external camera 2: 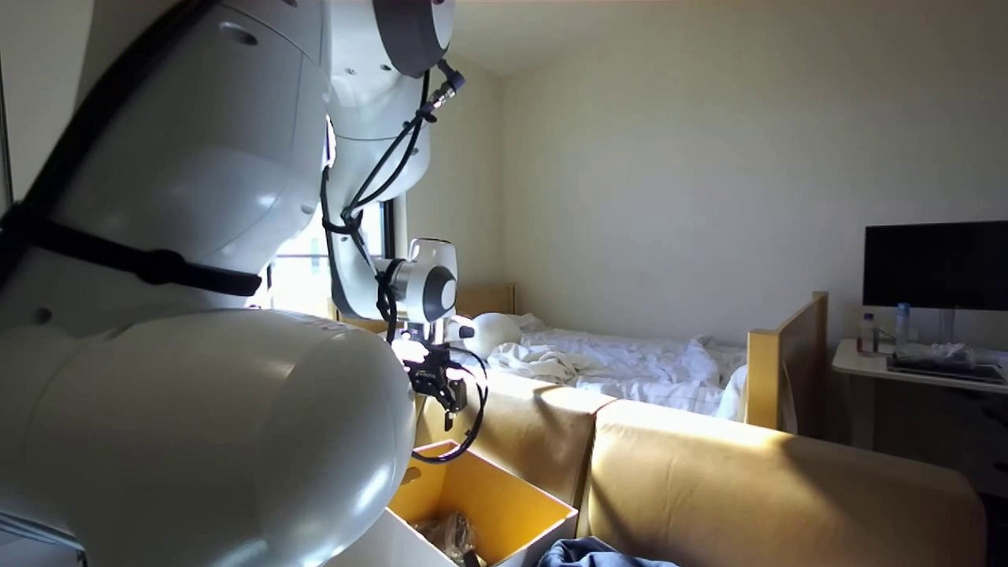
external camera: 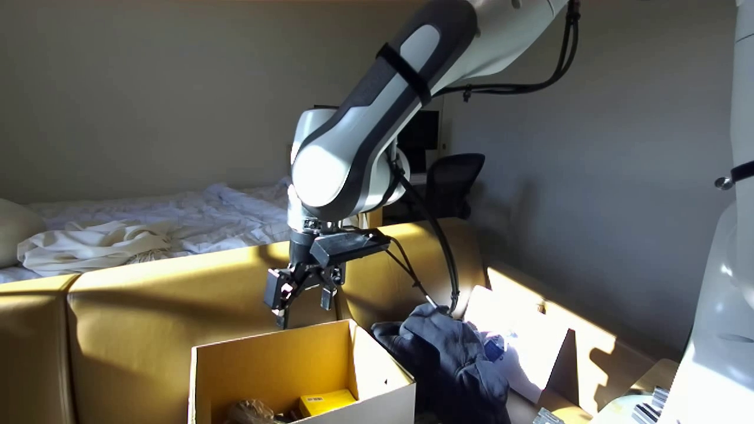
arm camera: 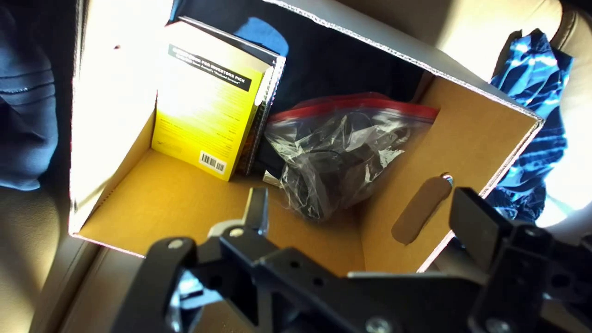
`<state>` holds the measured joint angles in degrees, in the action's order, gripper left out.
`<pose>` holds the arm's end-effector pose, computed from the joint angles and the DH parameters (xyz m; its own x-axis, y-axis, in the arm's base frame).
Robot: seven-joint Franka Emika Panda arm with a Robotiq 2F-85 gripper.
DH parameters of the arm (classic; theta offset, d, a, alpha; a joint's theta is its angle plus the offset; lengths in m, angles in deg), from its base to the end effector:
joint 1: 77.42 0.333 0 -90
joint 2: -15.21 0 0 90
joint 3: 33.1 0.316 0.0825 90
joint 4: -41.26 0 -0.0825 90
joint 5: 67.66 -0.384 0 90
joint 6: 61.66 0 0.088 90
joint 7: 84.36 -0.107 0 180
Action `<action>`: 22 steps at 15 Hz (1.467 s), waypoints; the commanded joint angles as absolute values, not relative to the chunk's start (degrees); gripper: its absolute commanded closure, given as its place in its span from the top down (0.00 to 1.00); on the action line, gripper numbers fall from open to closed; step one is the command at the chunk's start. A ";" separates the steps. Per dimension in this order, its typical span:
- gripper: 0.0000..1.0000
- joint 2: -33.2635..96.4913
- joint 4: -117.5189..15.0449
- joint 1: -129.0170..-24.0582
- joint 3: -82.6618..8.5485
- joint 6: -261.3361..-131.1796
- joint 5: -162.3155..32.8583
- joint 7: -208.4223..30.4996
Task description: Remove the black hood and the plastic bag, and put them on the couch
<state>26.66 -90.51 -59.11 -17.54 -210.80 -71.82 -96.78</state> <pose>0.4478 0.2992 0.2746 0.9518 0.2956 0.0821 0.3037 -0.9455 -0.1173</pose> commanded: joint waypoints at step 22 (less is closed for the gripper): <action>1.00 42.00 -82.66 -40.88 -39.42 -243.13 -67.93 -97.02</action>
